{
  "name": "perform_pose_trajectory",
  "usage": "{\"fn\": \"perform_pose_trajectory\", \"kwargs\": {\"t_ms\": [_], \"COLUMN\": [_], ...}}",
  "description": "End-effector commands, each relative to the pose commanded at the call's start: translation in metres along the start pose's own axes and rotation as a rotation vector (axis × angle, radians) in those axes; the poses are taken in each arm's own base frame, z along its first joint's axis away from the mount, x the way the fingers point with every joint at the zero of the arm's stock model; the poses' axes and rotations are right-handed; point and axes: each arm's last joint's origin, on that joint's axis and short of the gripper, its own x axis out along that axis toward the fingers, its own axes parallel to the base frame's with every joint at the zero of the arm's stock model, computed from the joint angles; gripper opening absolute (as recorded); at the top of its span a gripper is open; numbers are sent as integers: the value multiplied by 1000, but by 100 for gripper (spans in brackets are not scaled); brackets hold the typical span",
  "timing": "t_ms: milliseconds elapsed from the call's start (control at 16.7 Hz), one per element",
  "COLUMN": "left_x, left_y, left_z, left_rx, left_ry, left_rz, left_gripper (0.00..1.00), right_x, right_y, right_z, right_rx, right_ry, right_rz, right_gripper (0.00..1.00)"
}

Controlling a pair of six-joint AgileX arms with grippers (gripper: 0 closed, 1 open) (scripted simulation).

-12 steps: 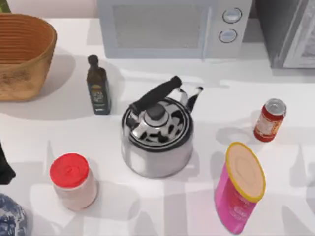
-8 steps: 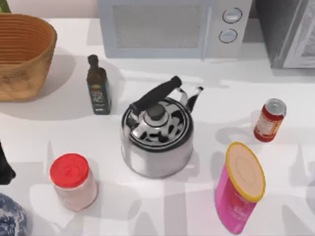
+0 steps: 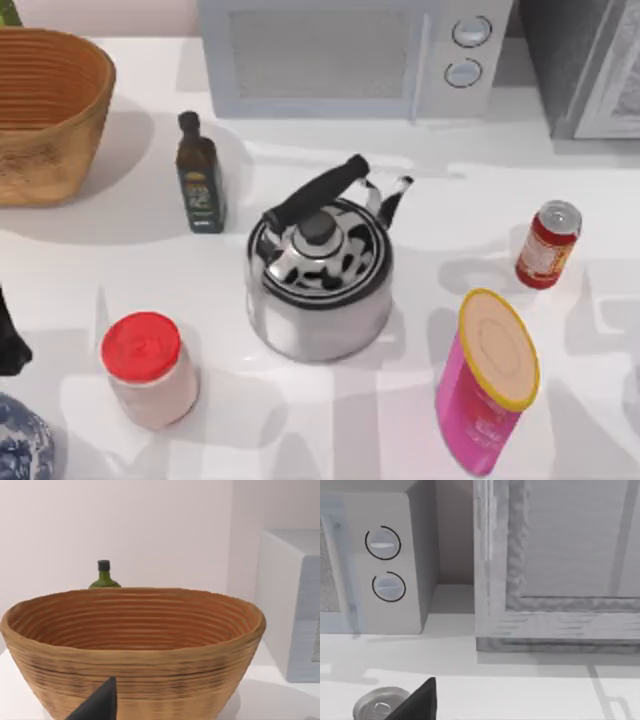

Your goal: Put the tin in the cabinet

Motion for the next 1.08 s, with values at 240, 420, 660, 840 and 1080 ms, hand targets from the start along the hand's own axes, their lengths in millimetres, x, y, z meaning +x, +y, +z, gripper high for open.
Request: {"fn": "perform_pose_trajectory", "kwargs": {"t_ms": [240,420,660,840,1080], "left_x": [0,0,0,0,0], "left_y": [0,0,0,0,0], "left_z": [0,0,0,0,0], "left_rx": [0,0,0,0,0], "left_ry": [0,0,0,0,0], "left_rz": [0,0,0,0,0], "left_gripper": [100,100,100,100,100], "right_x": [27,48,71,81,84], "right_y": [16,31,54,71,87], "right_z": [-3,-12,-35,-59,-90], "right_rx": [3,6,8,7,3], "right_ry": [37,56,73,87,103], "right_rz": [0,-7,-22,-31,-37], "right_gripper": [100,100,100,100,100]}}
